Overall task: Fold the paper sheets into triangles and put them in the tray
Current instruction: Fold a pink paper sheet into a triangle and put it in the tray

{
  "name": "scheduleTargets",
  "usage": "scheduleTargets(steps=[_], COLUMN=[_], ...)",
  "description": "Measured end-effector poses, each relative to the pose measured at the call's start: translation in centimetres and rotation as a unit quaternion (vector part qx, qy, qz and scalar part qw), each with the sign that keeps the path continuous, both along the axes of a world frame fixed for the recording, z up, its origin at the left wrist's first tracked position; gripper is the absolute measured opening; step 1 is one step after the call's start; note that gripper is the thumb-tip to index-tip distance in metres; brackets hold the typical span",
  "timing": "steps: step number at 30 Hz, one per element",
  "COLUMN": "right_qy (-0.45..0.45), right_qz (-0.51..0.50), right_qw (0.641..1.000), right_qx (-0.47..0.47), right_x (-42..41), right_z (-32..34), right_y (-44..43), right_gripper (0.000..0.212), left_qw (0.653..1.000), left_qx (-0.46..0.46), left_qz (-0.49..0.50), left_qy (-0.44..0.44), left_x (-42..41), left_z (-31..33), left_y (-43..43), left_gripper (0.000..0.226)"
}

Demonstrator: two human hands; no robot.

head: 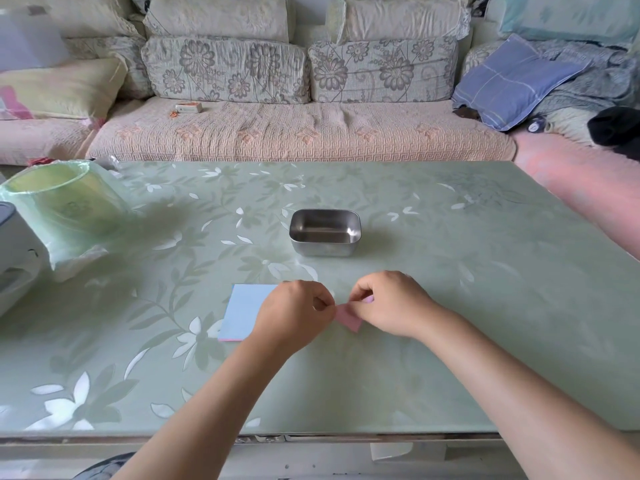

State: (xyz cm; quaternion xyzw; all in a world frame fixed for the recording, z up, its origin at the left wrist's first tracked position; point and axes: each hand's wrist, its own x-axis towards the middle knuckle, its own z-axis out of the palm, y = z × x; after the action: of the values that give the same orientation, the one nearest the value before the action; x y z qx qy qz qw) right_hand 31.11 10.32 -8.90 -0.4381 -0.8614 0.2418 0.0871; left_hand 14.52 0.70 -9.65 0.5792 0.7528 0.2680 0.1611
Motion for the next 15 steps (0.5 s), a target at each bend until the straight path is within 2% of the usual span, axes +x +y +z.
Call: scheduleTargets(steps=[2,6,10,15], right_qy=[-0.005,-0.023,-0.012,0.010], right_qz=[0.018,0.029,0.023,0.012], right_qw=[0.999,0.996,0.996,0.997], right_qx=[0.043,0.084,0.091,0.074], right_x=[-0.2,-0.3,-0.2,-0.2], right_z=[0.0,-0.4,-0.8,-0.7], right_y=[0.0,0.1,0.2,0.0], right_gripper=[0.013,0.019,0.026,0.020], left_qw=[0.999,0.998,0.990,0.973], left_qx=[0.005,0.028,0.098,0.129], left_qz=[-0.006,-0.015,-0.091,-0.184], left_qy=[0.036,0.045,0.052,0.058], left_x=[0.2,0.1,0.4,1.1], left_z=[0.0,-0.2,-0.6,-1.3], left_y=[0.0,0.1,0.1,-0.7], left_gripper=[0.005,0.007,0.013,0.039])
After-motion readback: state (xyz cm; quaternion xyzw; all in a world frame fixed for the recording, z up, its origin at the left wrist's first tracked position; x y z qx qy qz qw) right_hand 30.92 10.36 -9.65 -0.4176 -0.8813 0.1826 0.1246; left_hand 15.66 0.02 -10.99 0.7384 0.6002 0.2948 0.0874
